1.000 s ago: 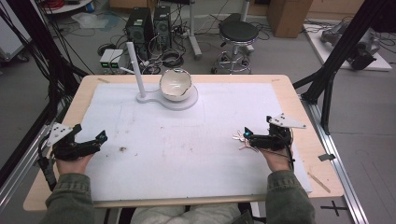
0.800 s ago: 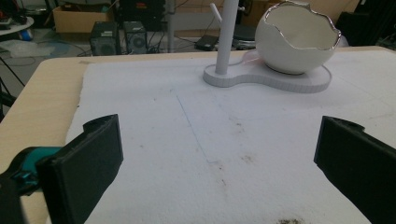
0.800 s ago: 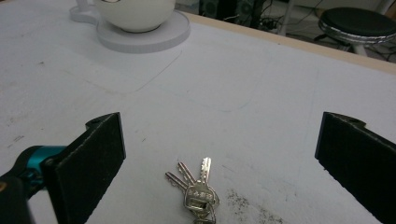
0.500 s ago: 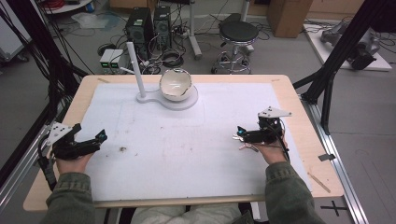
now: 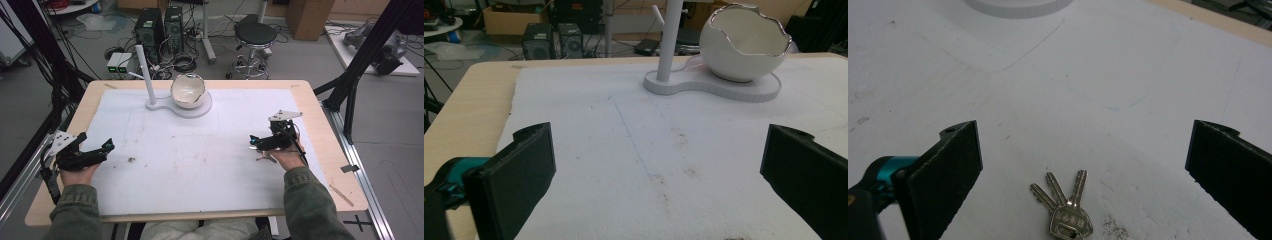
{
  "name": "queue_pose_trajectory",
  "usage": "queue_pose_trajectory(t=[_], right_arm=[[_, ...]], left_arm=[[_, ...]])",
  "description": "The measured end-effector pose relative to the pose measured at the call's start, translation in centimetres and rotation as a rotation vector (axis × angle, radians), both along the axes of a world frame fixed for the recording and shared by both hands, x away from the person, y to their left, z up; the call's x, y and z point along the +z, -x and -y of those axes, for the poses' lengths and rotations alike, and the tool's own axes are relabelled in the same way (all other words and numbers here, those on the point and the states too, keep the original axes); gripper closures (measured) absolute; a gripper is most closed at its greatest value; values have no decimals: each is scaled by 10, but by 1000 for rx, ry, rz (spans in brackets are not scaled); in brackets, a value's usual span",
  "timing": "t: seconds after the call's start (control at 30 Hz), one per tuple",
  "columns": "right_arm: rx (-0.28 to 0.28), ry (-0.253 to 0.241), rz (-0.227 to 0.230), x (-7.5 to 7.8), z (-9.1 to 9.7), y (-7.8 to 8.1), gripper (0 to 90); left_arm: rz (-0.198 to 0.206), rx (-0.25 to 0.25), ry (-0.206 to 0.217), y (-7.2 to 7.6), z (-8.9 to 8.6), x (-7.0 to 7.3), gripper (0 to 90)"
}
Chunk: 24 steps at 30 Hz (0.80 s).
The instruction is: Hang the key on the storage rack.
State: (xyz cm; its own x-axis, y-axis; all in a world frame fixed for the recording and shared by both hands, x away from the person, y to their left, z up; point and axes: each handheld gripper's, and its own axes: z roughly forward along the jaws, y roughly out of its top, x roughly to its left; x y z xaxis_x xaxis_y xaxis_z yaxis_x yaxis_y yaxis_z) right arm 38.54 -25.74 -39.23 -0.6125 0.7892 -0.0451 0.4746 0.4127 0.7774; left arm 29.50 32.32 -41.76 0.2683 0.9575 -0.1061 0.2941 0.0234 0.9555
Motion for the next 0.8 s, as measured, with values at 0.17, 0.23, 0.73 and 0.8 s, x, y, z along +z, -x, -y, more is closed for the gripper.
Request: queue_pose_trajectory(t=[0.17, 0.23, 0.73, 0.8], right_arm=[[12, 30, -38, 1, -3, -6, 6], [18, 42, -46, 2, -4, -8, 6], [73, 183, -203, -2, -14, -24, 52], [69, 199, -230, -3, -16, -27, 53]], left_arm=[[7, -8, 6, 0, 2, 0, 17], [7, -7, 6, 0, 1, 0, 17], [9, -5, 7, 0, 0, 0, 17], [7, -7, 6, 0, 0, 0, 17]])
